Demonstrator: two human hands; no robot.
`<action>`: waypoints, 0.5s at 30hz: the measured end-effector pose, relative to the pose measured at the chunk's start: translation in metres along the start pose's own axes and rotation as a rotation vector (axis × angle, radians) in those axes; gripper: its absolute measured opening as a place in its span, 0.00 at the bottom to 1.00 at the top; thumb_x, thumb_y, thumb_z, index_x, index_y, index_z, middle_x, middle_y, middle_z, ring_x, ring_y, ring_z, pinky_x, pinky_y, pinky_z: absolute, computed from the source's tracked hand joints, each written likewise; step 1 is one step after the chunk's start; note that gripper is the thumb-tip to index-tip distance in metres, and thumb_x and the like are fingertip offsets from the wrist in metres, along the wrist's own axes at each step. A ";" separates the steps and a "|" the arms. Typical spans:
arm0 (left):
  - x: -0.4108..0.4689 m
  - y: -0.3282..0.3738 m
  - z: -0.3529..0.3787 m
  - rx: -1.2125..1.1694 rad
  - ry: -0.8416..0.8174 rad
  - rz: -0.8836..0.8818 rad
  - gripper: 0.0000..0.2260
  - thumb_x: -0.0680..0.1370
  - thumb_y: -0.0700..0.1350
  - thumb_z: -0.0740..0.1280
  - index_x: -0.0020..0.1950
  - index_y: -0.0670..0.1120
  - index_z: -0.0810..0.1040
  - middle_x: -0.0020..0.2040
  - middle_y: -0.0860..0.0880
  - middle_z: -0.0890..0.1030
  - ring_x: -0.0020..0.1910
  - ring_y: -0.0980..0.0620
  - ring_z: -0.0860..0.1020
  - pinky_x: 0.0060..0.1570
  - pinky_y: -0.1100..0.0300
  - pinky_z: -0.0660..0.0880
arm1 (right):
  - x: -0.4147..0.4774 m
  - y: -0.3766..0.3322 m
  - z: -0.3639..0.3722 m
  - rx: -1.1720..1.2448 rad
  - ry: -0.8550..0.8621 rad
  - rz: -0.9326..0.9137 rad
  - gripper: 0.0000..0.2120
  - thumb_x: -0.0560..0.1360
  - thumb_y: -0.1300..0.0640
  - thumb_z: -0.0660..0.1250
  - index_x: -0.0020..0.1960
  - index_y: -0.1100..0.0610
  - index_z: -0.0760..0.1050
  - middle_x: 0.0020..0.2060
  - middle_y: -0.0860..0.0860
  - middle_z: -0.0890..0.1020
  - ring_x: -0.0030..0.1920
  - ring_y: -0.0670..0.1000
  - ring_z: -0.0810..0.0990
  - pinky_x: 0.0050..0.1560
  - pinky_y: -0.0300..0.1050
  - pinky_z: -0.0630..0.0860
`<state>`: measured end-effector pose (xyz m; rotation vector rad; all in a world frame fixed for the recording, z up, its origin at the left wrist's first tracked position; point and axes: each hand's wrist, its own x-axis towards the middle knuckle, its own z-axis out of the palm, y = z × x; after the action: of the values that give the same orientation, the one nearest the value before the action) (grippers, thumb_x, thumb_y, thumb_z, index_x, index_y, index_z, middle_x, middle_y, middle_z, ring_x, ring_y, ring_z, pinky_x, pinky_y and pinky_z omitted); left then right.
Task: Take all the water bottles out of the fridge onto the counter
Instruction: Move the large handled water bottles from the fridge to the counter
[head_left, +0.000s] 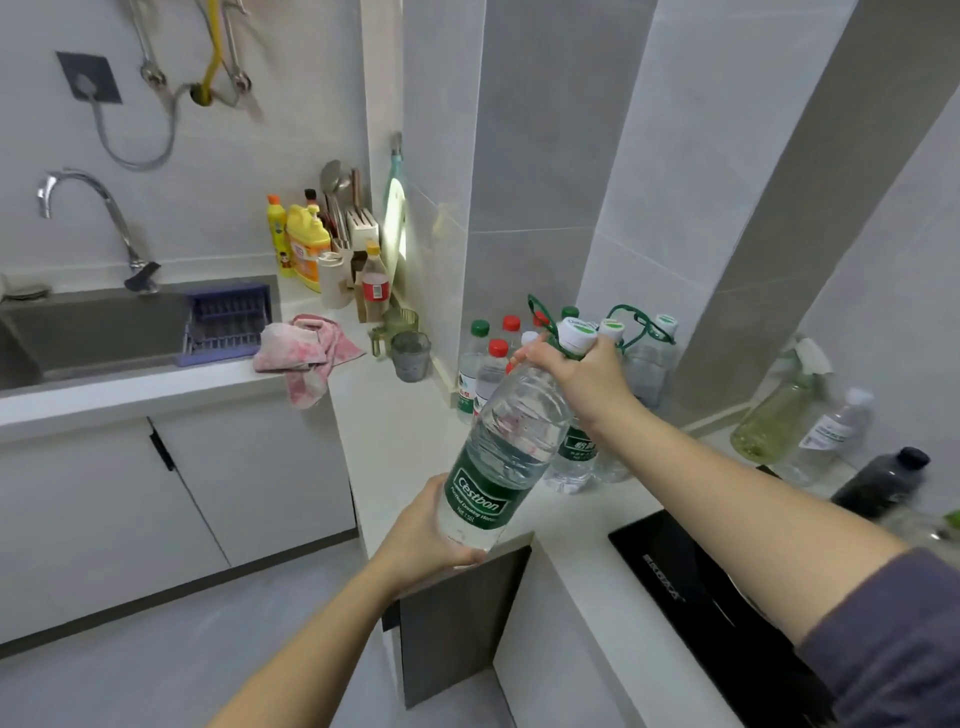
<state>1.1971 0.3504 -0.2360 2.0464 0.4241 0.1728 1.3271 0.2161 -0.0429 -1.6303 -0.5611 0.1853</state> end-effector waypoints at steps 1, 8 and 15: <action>0.012 -0.001 0.000 -0.004 -0.017 0.001 0.42 0.59 0.53 0.81 0.68 0.57 0.64 0.59 0.62 0.76 0.57 0.60 0.76 0.56 0.63 0.75 | 0.010 0.003 0.003 -0.030 0.005 0.002 0.06 0.71 0.64 0.73 0.43 0.68 0.79 0.38 0.59 0.83 0.38 0.46 0.80 0.43 0.39 0.76; 0.067 -0.010 0.026 0.070 -0.068 -0.024 0.35 0.55 0.66 0.74 0.58 0.60 0.68 0.55 0.59 0.79 0.54 0.55 0.79 0.55 0.53 0.77 | 0.050 0.046 0.014 -0.181 0.030 0.028 0.07 0.72 0.64 0.73 0.40 0.62 0.76 0.32 0.49 0.78 0.30 0.38 0.74 0.34 0.30 0.72; 0.099 -0.013 0.065 0.204 -0.013 -0.066 0.27 0.60 0.72 0.68 0.52 0.59 0.72 0.48 0.59 0.81 0.48 0.53 0.81 0.51 0.51 0.78 | 0.071 0.086 0.007 -0.248 0.051 0.084 0.08 0.71 0.62 0.75 0.40 0.63 0.77 0.36 0.54 0.81 0.35 0.45 0.76 0.36 0.33 0.73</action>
<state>1.3053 0.3387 -0.2845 2.2280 0.5186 0.0782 1.4068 0.2514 -0.1126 -1.8956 -0.4918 0.1394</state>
